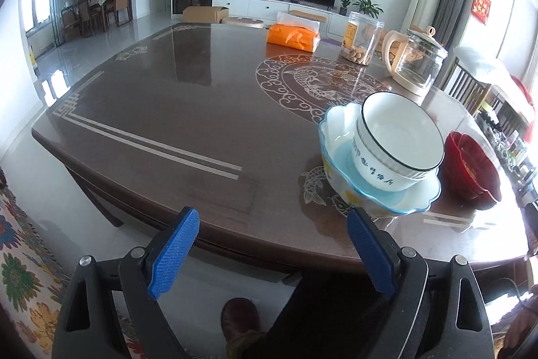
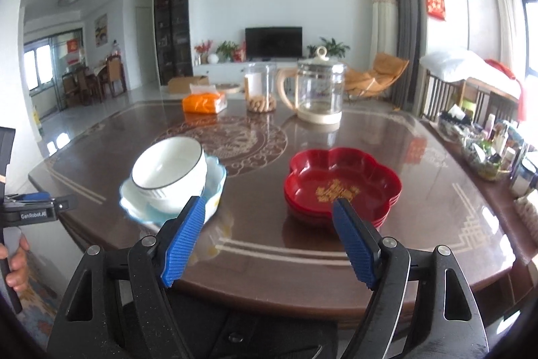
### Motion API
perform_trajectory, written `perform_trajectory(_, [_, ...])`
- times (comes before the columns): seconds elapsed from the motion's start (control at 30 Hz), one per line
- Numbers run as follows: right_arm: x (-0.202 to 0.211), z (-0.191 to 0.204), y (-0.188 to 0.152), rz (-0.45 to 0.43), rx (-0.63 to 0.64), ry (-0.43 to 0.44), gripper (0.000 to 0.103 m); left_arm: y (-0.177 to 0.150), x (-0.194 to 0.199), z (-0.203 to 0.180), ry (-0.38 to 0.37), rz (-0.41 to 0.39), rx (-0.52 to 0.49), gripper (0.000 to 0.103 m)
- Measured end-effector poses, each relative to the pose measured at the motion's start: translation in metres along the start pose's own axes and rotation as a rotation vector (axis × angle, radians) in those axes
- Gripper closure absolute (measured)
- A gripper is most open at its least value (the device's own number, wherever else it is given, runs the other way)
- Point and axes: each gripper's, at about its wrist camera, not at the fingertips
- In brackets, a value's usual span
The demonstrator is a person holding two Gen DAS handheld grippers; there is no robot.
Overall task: Organize plates and bowls
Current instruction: 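Close both grippers on the blue scalloped bowl's rim and lift the stack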
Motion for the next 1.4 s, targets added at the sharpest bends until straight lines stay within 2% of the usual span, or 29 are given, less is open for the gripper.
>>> perform_trajectory(0.1, [-0.008,0.000,0.003,0.014,-0.024,0.051,0.022,0.006,-0.008,-0.006,-0.048,0.030,0.024,0.014])
perform_trajectory(0.23, [-0.026,-0.002,0.018,0.042,-0.039,0.103,0.022,0.017,-0.023,-0.015,-0.077,0.069,0.035,0.014])
perform_trajectory(0.4, [-0.068,0.004,0.026,0.097,-0.018,0.173,0.024,0.029,-0.045,-0.025,-0.118,0.108,-0.001,0.016])
perform_trajectory(0.47, [-0.087,0.005,0.027,0.128,-0.031,0.211,0.035,0.034,-0.059,-0.029,-0.124,0.138,-0.012,0.023])
perform_trajectory(0.53, [-0.106,0.006,0.026,0.172,-0.063,0.269,0.061,0.038,-0.072,-0.030,-0.129,0.172,-0.013,0.029])
perform_trajectory(0.57, [-0.116,0.006,0.026,0.192,-0.075,0.293,0.064,0.039,-0.078,-0.030,-0.131,0.185,-0.007,0.033])
perform_trajectory(0.7, [-0.141,0.009,0.026,0.233,-0.102,0.353,0.064,0.041,-0.097,-0.027,-0.135,0.227,0.009,0.042])
perform_trajectory(0.83, [-0.166,0.013,0.027,0.292,-0.095,0.363,0.067,0.040,-0.111,-0.032,-0.157,0.261,0.004,0.056])
perform_trajectory(0.87, [-0.172,0.014,0.026,0.303,-0.094,0.363,0.070,0.040,-0.114,-0.034,-0.161,0.263,0.003,0.062])
perform_trajectory(0.9, [-0.177,0.014,0.026,0.313,-0.095,0.364,0.077,0.041,-0.116,-0.036,-0.165,0.265,-0.001,0.067])
perform_trajectory(0.93, [-0.181,0.015,0.026,0.323,-0.096,0.363,0.080,0.041,-0.119,-0.037,-0.167,0.267,-0.003,0.069])
perform_trajectory(1.1, [-0.195,0.020,0.025,0.343,-0.121,0.386,0.084,0.040,-0.133,-0.041,-0.197,0.289,0.029,0.087])
perform_trajectory(1.3, [-0.196,0.022,0.024,0.344,-0.131,0.370,0.084,0.036,-0.134,-0.044,-0.169,0.249,0.036,0.089])
perform_trajectory(1.4, [-0.196,0.021,0.025,0.347,-0.137,0.369,0.085,0.036,-0.132,-0.045,-0.160,0.257,0.052,0.089])
Point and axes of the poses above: each gripper's, at about its wrist camera, not at the fingertips, and x roughly against the way its jaws point, z to its left, y to its top, and after that the axes turned 15 degrees about x, right-handed
